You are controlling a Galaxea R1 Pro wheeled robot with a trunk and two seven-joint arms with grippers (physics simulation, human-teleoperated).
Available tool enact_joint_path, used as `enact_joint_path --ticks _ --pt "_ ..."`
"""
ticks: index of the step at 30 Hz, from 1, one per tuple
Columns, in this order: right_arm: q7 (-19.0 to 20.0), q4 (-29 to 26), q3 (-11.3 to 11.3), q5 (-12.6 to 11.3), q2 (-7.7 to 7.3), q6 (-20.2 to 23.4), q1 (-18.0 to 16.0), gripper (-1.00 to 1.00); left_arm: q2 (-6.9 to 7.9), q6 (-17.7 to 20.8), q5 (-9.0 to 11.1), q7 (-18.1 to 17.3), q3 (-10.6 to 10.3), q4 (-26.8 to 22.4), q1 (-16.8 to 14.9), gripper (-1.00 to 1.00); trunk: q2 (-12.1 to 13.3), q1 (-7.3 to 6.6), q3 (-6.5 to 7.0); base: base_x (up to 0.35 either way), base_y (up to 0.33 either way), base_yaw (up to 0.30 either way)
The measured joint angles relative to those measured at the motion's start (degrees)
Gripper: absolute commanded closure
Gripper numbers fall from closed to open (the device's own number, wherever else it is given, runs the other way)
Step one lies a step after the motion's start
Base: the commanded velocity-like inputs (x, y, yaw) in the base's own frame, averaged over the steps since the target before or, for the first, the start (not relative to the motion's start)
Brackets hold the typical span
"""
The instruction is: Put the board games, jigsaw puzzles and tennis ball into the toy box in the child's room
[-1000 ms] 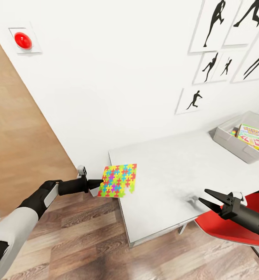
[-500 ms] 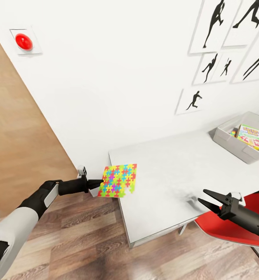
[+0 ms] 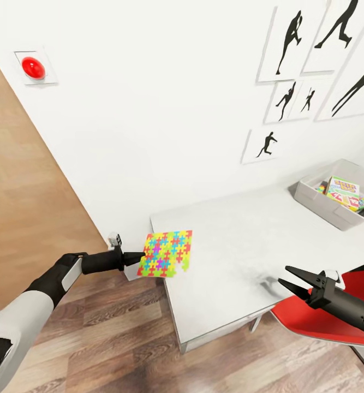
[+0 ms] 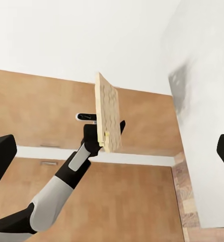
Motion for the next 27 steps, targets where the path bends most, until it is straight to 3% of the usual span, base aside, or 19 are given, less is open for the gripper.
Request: enact_joint_path --ticks 23,27 --pt "-0.2 0.0 0.6 0.1 0.70 0.0 0.1 -1.00 -0.01 -0.3 -0.1 0.2 0.1 0.5 0.0 1.00 0.0 0.00 2.05 0.000 0.000 -0.024" --pt "-3.9 0.0 1.0 0.0 0.77 0.0 0.1 -1.00 0.06 -0.4 -0.2 0.3 0.1 0.5 0.0 1.00 0.0 0.00 2.41 0.000 0.000 0.000"
